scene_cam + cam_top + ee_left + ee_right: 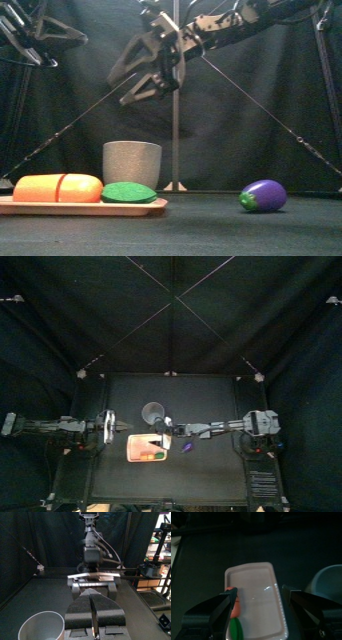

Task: Pick the carrot then place it on the pink plate
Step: Drop carrot on the pink plate and return to neutral

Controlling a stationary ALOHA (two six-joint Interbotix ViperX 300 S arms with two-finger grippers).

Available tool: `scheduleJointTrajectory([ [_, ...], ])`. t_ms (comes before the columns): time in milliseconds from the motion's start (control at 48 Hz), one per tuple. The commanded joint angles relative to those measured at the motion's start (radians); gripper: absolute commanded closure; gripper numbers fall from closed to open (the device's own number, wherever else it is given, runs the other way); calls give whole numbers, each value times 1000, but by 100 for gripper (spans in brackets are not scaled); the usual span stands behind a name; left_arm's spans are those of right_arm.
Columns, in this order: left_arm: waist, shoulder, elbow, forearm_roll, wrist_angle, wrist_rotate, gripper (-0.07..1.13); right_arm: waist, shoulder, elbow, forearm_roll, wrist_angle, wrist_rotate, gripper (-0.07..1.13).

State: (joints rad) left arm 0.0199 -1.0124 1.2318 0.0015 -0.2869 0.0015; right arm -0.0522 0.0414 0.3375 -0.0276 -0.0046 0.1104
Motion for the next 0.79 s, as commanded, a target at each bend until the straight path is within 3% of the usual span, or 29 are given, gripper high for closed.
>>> scheduleJointTrajectory([
  [21, 2, 2, -20, 5, -5, 2, 109, -12, -175, 86, -2, -106, -3, 3],
  [208, 2, -3, -23, 6, -5, 2, 109, -9, -373, 273, -9, -238, -5, 3],
  [542, 14, -21, -21, 6, -5, 2, 109, 29, -709, 511, -72, -238, 0, 3],
  [792, 15, -28, -21, 15, -5, 2, 109, 51, -936, 647, -64, -212, 3, 3],
])
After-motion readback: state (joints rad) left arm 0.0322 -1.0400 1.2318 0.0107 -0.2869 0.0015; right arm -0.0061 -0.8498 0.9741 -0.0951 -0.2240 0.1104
